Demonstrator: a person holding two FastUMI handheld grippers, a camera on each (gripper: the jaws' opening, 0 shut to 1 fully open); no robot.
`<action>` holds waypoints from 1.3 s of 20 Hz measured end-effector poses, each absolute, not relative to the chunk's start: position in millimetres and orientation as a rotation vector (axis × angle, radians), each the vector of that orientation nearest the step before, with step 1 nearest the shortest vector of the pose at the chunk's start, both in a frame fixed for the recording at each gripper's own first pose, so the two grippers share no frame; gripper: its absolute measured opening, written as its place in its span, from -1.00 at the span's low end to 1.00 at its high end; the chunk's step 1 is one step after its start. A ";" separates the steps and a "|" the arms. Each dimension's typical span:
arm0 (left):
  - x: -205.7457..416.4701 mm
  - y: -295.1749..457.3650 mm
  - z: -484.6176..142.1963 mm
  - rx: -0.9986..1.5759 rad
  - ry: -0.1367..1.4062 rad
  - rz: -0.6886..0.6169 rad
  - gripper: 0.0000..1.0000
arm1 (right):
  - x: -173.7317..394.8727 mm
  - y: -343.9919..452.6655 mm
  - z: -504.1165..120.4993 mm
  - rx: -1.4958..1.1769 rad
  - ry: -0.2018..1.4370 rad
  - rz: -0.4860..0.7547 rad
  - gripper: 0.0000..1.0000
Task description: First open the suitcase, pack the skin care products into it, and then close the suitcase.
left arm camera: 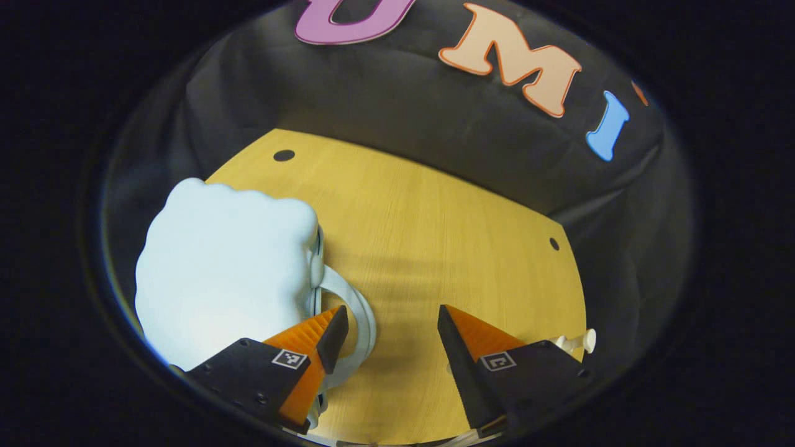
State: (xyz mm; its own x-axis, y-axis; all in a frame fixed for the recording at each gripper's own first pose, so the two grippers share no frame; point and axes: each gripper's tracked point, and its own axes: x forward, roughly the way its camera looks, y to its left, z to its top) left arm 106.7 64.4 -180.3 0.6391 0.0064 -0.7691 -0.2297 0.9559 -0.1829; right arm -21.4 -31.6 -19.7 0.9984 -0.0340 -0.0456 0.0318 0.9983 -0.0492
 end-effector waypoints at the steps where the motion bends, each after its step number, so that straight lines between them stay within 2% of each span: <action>1: 107.5 66.2 -189.1 -0.268 0.907 0.155 0.71 | -21.5 -34.7 -20.9 -0.046 0.048 -0.038 0.97; 7: 106.1 74.1 -225.1 -0.259 1.079 0.220 0.60 | -23.8 -49.1 -23.0 -0.022 0.048 -0.055 0.97; 8: 106.3 75.7 -228.2 -0.253 1.098 0.227 0.63 | -23.7 -51.0 -23.1 -0.019 0.050 -0.057 0.97; 10: 107.0 79.0 -234.8 -0.244 1.126 0.234 0.36 | -25.0 -55.2 -23.6 -0.020 0.049 -0.065 0.97; 15: 106.0 90.7 -249.1 -0.196 1.172 0.265 0.02 | -26.8 -62.9 -23.6 -0.028 0.050 -0.081 0.97; 17: 107.7 93.7 -252.3 -0.187 1.184 0.272 -0.22 | -27.1 -63.9 -24.4 -0.034 0.051 -0.086 0.97; 18: 108.7 93.7 -254.5 -0.181 1.189 0.270 -0.40 | -27.3 -63.3 -24.6 -0.037 0.052 -0.086 0.97; 20: 109.8 91.4 -258.4 -0.171 1.202 0.265 -0.45 | -27.7 -62.4 -27.3 -0.043 0.059 -0.084 1.00; 26: 110.6 93.2 -279.0 -0.158 1.249 0.267 -0.41 | -30.9 -64.4 -28.0 -0.076 0.067 -0.092 0.97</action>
State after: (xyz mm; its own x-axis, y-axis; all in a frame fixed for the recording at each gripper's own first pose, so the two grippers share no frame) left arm 110.6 93.2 -279.0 0.2905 0.1133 -0.9501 -0.2851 0.9581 0.0271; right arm -30.9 -64.4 -28.0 0.9935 -0.0944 -0.0635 0.0893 0.9929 -0.0790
